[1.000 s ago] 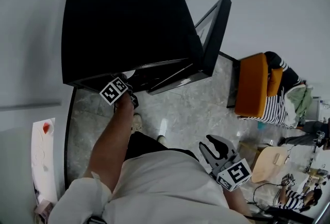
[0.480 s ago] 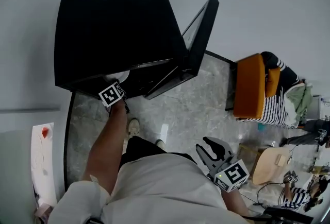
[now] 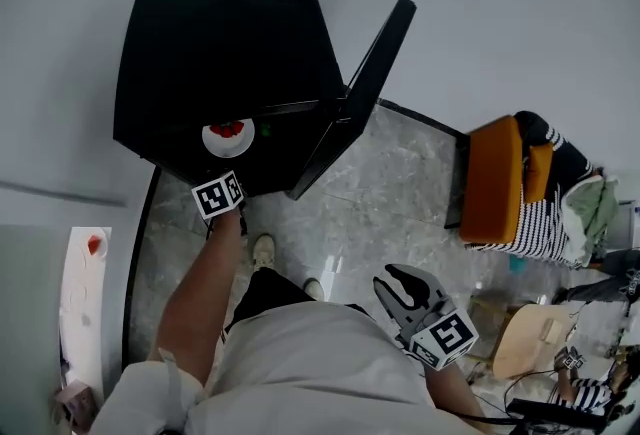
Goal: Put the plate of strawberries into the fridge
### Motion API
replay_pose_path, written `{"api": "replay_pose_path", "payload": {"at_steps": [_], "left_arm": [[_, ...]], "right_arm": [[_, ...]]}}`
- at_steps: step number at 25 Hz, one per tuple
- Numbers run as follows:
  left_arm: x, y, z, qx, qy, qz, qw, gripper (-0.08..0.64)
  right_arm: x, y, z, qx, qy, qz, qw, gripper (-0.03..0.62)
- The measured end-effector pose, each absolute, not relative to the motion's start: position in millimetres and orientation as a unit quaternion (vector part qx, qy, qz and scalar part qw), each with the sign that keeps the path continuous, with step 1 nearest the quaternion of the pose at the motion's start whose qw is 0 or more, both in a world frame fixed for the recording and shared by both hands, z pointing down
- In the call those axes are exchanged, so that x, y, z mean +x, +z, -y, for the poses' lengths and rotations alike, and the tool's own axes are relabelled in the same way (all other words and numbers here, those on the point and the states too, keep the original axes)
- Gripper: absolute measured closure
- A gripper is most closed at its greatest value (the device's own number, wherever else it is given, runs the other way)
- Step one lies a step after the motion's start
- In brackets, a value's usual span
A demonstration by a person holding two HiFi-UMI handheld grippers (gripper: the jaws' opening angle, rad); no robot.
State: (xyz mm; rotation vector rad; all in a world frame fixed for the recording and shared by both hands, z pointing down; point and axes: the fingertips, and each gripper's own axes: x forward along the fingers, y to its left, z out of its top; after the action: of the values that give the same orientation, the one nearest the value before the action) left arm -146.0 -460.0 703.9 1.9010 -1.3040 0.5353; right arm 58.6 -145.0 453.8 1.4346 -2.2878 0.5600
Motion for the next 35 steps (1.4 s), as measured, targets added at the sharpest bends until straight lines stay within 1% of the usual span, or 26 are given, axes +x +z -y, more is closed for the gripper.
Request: {"api": "replay_pose_path", "payload": {"at_steps": [5, 8, 9, 12, 15, 18, 27, 30, 35], "left_arm": [[-141, 671, 415, 0.780, 0.202, 0.464, 0.367, 0.379], [-134, 647, 377, 0.798, 0.184, 0.436, 0.373, 0.479], [-132, 639, 363, 0.803, 0.175, 0.428, 0.377, 0.506], [-127, 613, 319, 0.814, 0.154, 0.409, 0.383, 0.543], [-118, 584, 269, 0.831, 0.129, 0.378, 0.388, 0.546], [-107, 551, 217, 0.852, 0.102, 0.339, 0.386, 0.546], [-72, 478, 95, 0.900, 0.107, 0.258, 0.334, 0.546], [-53, 461, 69, 0.916, 0.102, 0.217, 0.323, 0.546], [-34, 443, 61, 0.931, 0.095, 0.193, 0.296, 0.546]], "right_arm": [[61, 454, 129, 0.486, 0.188, 0.837, 0.167, 0.471], [68, 454, 116, 0.472, 0.185, 0.846, 0.163, 0.474], [71, 455, 111, 0.468, 0.184, 0.849, 0.163, 0.485], [75, 457, 98, 0.448, 0.181, 0.862, 0.153, 0.539], [74, 463, 85, 0.425, 0.179, 0.874, 0.155, 0.559], [69, 469, 73, 0.400, 0.175, 0.886, 0.157, 0.565], [40, 467, 47, 0.332, 0.164, 0.918, 0.145, 0.566], [34, 467, 42, 0.327, 0.154, 0.920, 0.147, 0.566], [28, 464, 40, 0.322, 0.146, 0.924, 0.144, 0.566]]}}
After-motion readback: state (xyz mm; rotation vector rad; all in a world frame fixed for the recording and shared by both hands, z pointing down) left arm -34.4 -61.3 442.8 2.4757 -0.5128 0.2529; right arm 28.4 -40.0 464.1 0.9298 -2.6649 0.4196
